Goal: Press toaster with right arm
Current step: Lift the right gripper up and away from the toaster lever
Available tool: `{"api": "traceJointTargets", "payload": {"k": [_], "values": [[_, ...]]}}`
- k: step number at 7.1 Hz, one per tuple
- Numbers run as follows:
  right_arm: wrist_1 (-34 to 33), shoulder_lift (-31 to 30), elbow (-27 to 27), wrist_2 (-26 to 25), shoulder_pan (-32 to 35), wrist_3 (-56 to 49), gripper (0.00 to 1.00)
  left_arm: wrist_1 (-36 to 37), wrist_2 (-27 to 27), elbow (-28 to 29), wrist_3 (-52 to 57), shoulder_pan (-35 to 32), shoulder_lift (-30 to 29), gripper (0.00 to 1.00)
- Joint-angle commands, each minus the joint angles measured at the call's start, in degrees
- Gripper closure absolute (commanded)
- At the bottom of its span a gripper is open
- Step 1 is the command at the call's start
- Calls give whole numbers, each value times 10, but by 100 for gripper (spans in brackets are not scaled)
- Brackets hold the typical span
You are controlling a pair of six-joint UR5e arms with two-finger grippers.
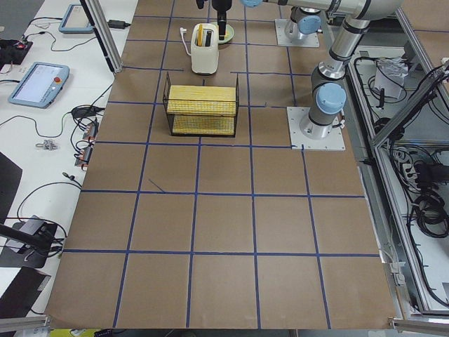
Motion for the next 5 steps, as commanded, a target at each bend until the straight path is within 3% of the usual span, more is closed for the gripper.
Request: {"api": "traceJointTargets", "payload": {"k": [1, 3, 5], "values": [[63, -3, -24, -1, 1, 143, 83, 0, 0, 0, 0, 0, 0, 0], [99, -3, -35, -1, -1, 280, 80, 0, 0, 0, 0, 0, 0, 0], [114, -18, -38, -10, -6, 317, 60, 0, 0, 0, 0, 0, 0, 0]]}}
